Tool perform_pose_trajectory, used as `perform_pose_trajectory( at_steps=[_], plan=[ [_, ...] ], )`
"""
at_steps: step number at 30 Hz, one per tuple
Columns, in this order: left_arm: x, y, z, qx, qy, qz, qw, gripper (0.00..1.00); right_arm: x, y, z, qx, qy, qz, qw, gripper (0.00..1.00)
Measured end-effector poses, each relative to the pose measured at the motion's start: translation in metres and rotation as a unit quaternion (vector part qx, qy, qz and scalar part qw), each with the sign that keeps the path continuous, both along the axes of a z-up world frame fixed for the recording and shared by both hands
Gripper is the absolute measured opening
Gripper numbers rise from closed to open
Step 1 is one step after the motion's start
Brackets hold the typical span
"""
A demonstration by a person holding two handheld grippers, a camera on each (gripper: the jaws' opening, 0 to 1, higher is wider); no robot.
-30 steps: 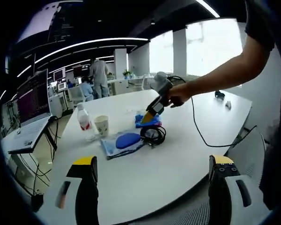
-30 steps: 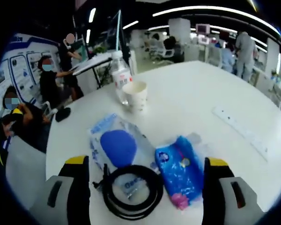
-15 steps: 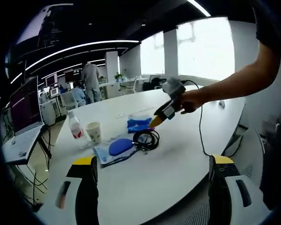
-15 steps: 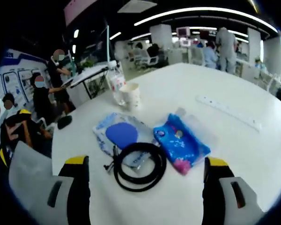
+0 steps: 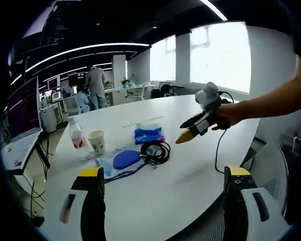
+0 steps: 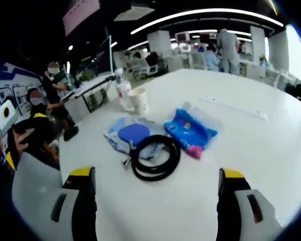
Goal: Arrange the tabletop items into an orderly group along one side of the table until the central work area is clear of visible clutter.
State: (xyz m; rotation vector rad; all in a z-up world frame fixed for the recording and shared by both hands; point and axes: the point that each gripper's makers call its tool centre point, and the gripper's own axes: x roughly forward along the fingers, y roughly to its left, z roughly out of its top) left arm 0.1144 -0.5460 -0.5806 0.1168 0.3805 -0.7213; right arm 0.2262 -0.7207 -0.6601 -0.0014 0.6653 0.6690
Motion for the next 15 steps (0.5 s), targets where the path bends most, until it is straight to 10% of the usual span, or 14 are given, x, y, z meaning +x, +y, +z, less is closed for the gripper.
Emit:
perform_pose_trajectory(
  at_steps=[15],
  plan=[
    [0.051,-0.017,-0.003,-0.007,0.003,-0.011,0.9999,0.99,-0.016,-0.041,0.004,0.038,-0.004,-0.095,0.9948,0.98]
  ],
)
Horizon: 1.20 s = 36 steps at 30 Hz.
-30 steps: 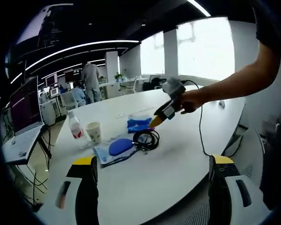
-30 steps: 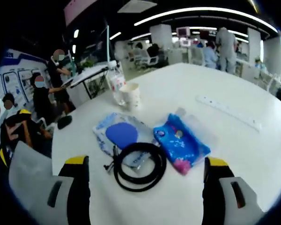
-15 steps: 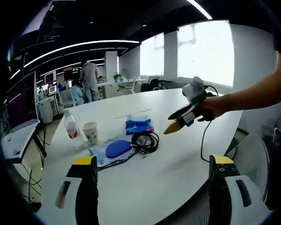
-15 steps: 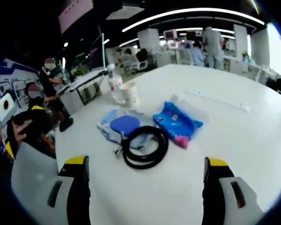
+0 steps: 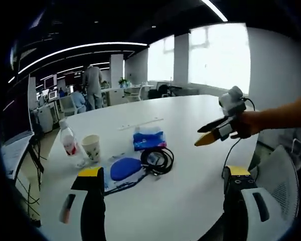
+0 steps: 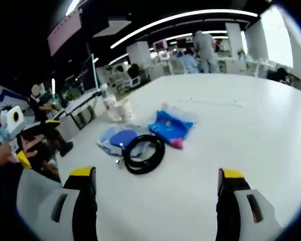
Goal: Arrange the tabletop items into an orderly group along one side of the table until the central work area is clear of visible clutter.
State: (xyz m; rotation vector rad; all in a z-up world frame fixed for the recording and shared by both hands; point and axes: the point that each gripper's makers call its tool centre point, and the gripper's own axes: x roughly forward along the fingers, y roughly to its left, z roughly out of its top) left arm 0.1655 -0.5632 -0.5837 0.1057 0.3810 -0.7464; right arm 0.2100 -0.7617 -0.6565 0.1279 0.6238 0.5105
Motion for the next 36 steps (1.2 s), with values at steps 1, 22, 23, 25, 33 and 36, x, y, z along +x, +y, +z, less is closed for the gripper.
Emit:
perform_pose_trajectory(
  at_steps=[1,22,23,25,33,36],
  plan=[
    [0.003,-0.001,0.000,0.000,0.000,-0.001,1.0000,0.99,-0.001,-0.003,-0.001,0.001,0.000,-0.004,1.0000,0.98],
    [0.053,-0.024,-0.029,0.026,0.018,-0.029,0.9991,0.99,-0.030,-0.017,-0.020,0.007,0.026,-0.059,0.9979,0.94],
    [0.055,-0.024,-0.031,0.028,0.018,-0.031,0.9990,0.99,-0.030,-0.016,-0.020,0.006,0.027,-0.060,0.9978,0.94],
    [0.060,-0.027,-0.034,0.030,0.020,-0.033,0.9988,0.99,-0.029,-0.013,-0.019,0.006,0.027,-0.062,0.9977,0.93],
    [0.079,-0.036,-0.046,0.027,0.034,-0.037,0.9984,0.99,-0.014,-0.007,-0.016,0.016,0.029,-0.073,0.9968,0.90],
    [0.086,-0.038,-0.052,0.024,0.043,-0.036,0.9981,0.99,-0.009,-0.007,-0.016,0.014,0.028,-0.078,0.9964,0.90]
  ],
)
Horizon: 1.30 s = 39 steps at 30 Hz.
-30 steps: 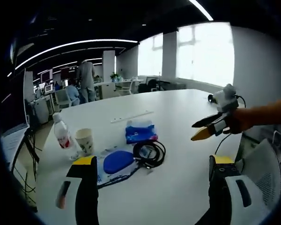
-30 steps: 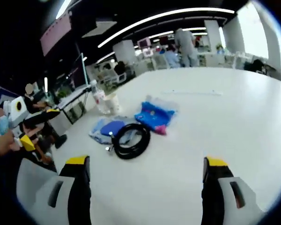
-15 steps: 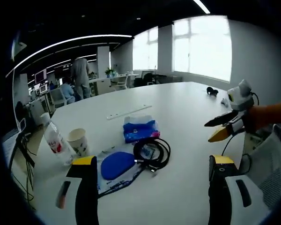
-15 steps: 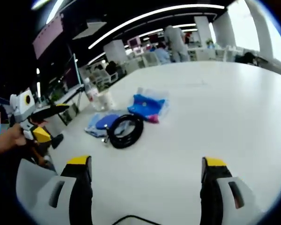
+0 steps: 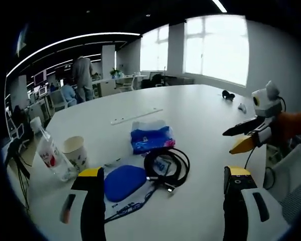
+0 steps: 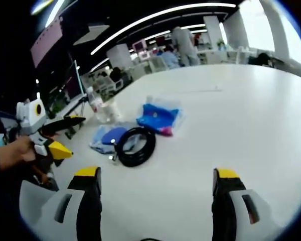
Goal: Arrange the tabletop items into an orderly group along one side of the table until the central work area is clear of visible clutter.
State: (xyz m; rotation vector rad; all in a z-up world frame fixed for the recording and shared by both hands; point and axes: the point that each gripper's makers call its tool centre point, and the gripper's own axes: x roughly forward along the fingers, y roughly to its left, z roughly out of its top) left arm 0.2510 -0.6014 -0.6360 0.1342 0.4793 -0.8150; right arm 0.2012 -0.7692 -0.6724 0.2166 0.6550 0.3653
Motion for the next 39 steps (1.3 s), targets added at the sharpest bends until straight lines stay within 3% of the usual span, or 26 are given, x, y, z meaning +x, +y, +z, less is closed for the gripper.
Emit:
perform_pose_trajectory(
  at_steps=[9,15,18,24,33,39],
  plan=[
    [0.024,-0.008,-0.014,0.001,0.016,0.007,0.9998,0.99,0.019,-0.001,-0.008,-0.016,0.002,-0.005,0.9999,0.88],
    [0.041,-0.016,-0.012,0.012,0.007,0.006,0.9999,0.98,0.033,0.005,-0.014,-0.014,0.007,-0.002,0.9999,0.86],
    [0.045,-0.020,-0.017,0.010,0.016,0.011,0.9998,0.98,0.041,0.009,-0.016,-0.013,0.010,0.004,0.9999,0.85],
    [0.059,-0.024,-0.026,0.033,0.015,0.021,0.9991,0.98,0.060,0.013,-0.013,-0.020,-0.007,0.008,0.9997,0.83],
    [0.070,-0.037,-0.040,0.041,0.025,0.009,0.9988,0.98,0.081,0.023,-0.021,-0.031,-0.002,0.027,0.9992,0.81],
    [0.079,-0.032,-0.054,0.071,0.027,0.021,0.9969,0.94,0.088,0.028,-0.035,-0.064,0.009,0.045,0.9969,0.76]
  ],
)
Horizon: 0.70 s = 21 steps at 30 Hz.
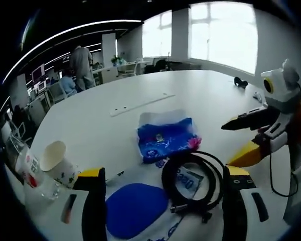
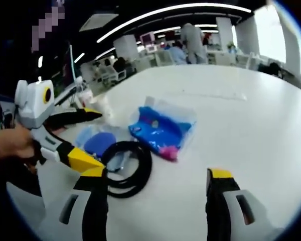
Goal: Arrange the tabletop items into an orderly group along one side of the table until the central work area is clear of visible clutter.
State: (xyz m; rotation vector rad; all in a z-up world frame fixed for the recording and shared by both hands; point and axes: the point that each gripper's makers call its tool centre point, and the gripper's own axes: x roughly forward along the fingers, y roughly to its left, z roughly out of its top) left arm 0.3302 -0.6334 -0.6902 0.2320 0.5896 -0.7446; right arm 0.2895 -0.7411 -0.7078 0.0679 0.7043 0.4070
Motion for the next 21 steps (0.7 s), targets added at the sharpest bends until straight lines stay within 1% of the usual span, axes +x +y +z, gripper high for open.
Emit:
perform_pose_trajectory(
  at_steps=[3,6,8,11,13,15,17,21],
  plan=[
    [0.003,0.000,-0.004,0.001,0.000,0.006,1.0000,0.93,0.004,0.002,-0.002,-0.003,-0.007,0.002,1.0000,0.73],
    [0.005,0.004,-0.011,0.015,-0.001,0.013,0.9998,0.93,0.007,0.001,-0.004,-0.017,-0.015,0.003,0.9997,0.70],
    [0.006,0.007,-0.015,0.025,0.000,0.018,0.9995,0.93,0.009,0.001,-0.007,-0.020,-0.015,0.003,0.9997,0.68],
    [0.006,0.007,-0.022,0.033,0.005,0.020,0.9993,0.90,0.012,0.004,-0.009,-0.025,-0.014,0.003,0.9996,0.64],
    [0.006,0.007,-0.025,0.037,0.005,0.020,0.9991,0.89,0.013,0.007,-0.010,-0.032,-0.014,0.004,0.9994,0.63],
    [0.006,0.007,-0.027,0.037,0.007,0.020,0.9991,0.88,0.015,0.010,-0.011,-0.037,-0.018,0.004,0.9991,0.59],
    [0.006,0.007,-0.029,0.036,0.010,0.020,0.9991,0.89,0.018,0.012,-0.011,-0.044,-0.024,0.004,0.9988,0.58],
    [0.005,0.006,-0.034,0.040,0.015,0.016,0.9990,0.89,0.019,0.021,-0.017,-0.049,-0.014,0.008,0.9987,0.56]
  ],
)
